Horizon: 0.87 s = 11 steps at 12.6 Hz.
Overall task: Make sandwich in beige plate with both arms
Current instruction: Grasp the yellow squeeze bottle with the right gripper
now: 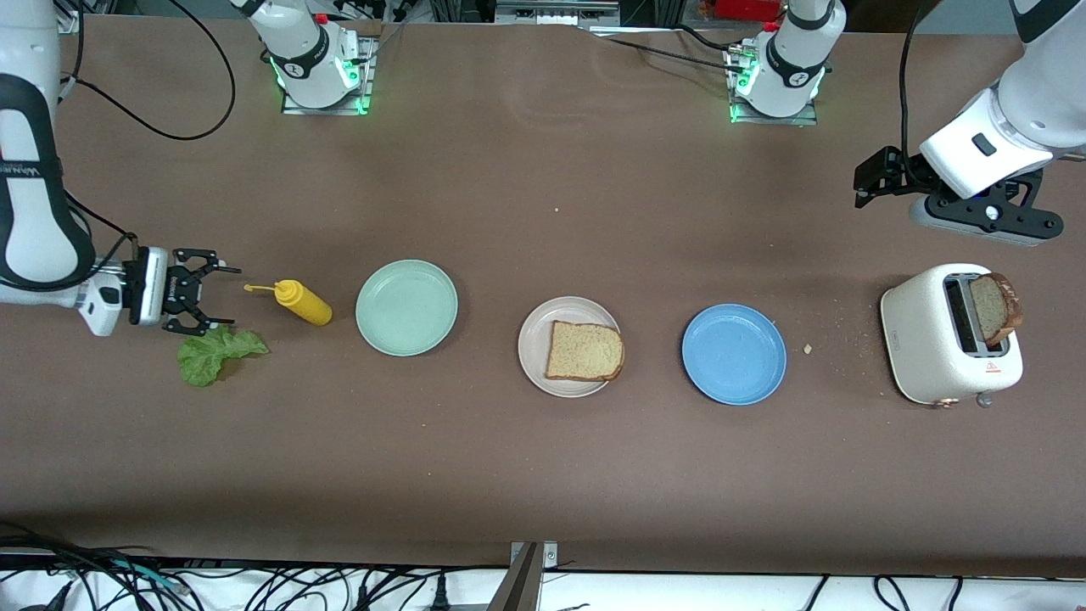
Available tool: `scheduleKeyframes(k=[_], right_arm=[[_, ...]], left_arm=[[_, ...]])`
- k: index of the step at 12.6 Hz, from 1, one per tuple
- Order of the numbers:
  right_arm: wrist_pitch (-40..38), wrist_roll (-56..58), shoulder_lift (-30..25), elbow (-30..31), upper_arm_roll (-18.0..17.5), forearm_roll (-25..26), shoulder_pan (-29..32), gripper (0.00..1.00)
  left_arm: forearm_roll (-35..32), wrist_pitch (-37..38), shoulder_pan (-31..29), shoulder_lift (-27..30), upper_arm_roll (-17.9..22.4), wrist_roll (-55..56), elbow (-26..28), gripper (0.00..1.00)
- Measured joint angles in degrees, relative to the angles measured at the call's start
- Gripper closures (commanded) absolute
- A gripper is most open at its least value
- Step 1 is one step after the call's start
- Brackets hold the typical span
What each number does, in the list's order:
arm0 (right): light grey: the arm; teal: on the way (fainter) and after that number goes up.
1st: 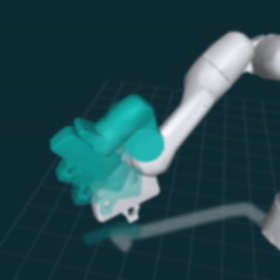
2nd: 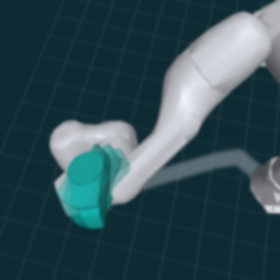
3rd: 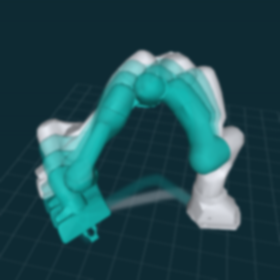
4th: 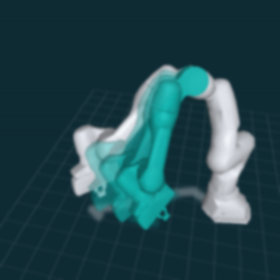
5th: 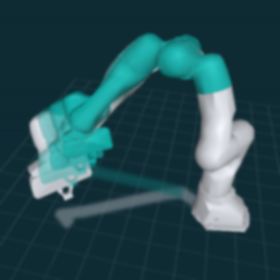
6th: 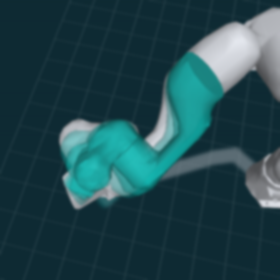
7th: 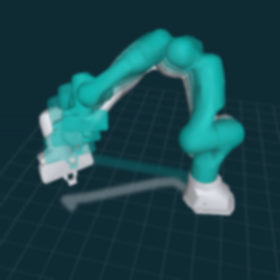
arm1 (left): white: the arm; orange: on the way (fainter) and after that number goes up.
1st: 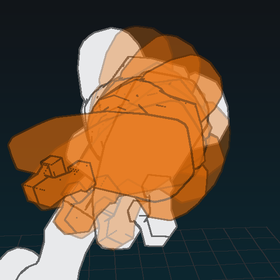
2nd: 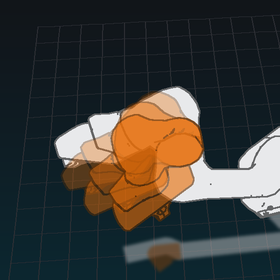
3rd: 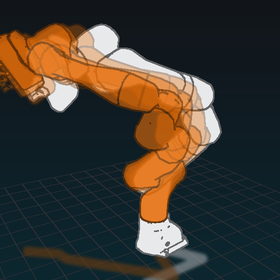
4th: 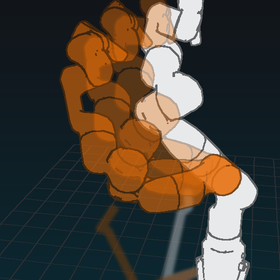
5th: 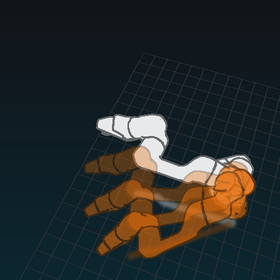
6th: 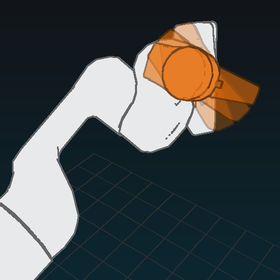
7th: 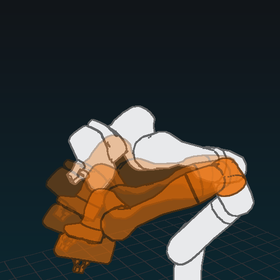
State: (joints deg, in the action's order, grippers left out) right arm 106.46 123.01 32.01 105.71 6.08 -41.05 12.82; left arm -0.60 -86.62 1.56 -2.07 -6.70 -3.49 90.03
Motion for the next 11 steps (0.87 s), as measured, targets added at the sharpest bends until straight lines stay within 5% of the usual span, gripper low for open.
scheduleKeyframes(k=[4, 11], right_arm=[[0.0, 5.8, 6.5, 0.0, -0.3, -5.4, 0.1, 0.00], [0.2, 6.1, 7.4, -0.1, -5.8, -10.2, -0.3, 0.01]], left_arm=[[0.0, 0.0, 0.0, 0.0, 0.0, 0.0, 0.0, 0.00], [0.0, 0.0, -0.1, 0.0, 0.0, 0.0, 0.0, 0.00]])
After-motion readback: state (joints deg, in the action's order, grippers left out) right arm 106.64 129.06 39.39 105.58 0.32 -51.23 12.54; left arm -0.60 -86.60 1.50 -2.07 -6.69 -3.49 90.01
